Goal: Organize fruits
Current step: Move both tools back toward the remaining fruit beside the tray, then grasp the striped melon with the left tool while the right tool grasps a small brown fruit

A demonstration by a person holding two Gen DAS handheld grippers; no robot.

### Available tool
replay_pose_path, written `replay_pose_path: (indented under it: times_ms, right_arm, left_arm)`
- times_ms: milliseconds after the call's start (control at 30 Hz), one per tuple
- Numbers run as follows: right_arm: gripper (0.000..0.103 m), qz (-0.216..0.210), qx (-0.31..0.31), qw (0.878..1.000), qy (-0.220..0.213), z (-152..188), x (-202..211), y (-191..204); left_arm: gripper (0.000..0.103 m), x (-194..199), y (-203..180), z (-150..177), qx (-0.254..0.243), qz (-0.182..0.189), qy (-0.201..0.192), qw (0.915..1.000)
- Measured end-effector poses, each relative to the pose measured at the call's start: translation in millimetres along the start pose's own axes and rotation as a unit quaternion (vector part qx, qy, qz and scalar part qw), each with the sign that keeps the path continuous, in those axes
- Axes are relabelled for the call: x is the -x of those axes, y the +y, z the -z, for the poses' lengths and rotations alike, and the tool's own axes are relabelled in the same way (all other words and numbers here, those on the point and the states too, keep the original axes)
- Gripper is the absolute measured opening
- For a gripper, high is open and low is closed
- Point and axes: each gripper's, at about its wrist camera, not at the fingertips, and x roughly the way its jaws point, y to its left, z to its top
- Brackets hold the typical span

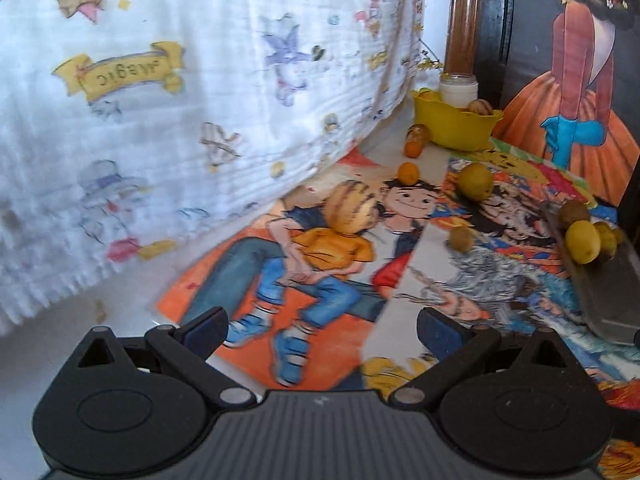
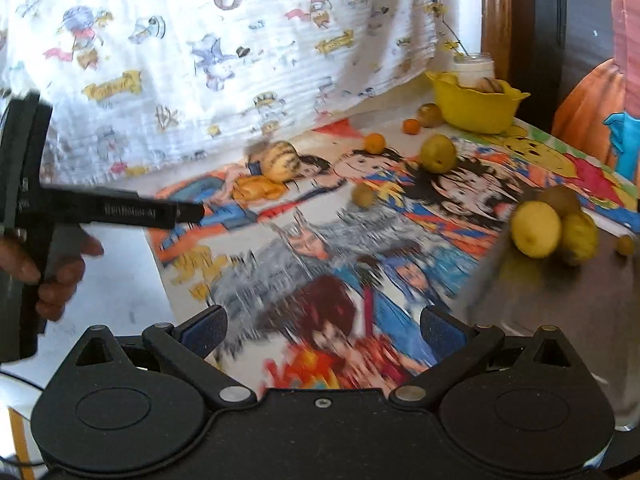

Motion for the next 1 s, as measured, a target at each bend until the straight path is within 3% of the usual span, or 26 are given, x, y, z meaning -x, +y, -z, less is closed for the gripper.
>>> replay_pose_path:
  times_ms: [100,367,533,733,1000]
  right_arm:
    - [0.102,0.011,-0.029,1.0,0.0,-17,-15,0]
    - [0.102,0.077,-0.031,0.996,-0.025,-45,-70,-10]
    - [0.102,0.085,-0.043,0.995,-0.033,-54,-104,-20]
    - [0.099,0.089,-0.014,0.995,-0.034,-60,-132,-25]
    - [0.087,0.07,-0.014,0.997,-0.02,-69,-159,-34]
  left_arm:
    - [0.103,-6,9,-7,-0.008,-0.008,-0.003,0.9999]
    - [0.103,-45,13,-31,-0.023,-0.001,-0.017,0.9996]
    - [0.102,-71,6,-44,-0.028,0.003,-0.018,0.9994]
    - [0.102,-97,-7,-57,-0.047,0.005,-0.011,0.9988]
    - [0.102,-127,-16,-67,-0.079,0.001,-0.003,0.9969]
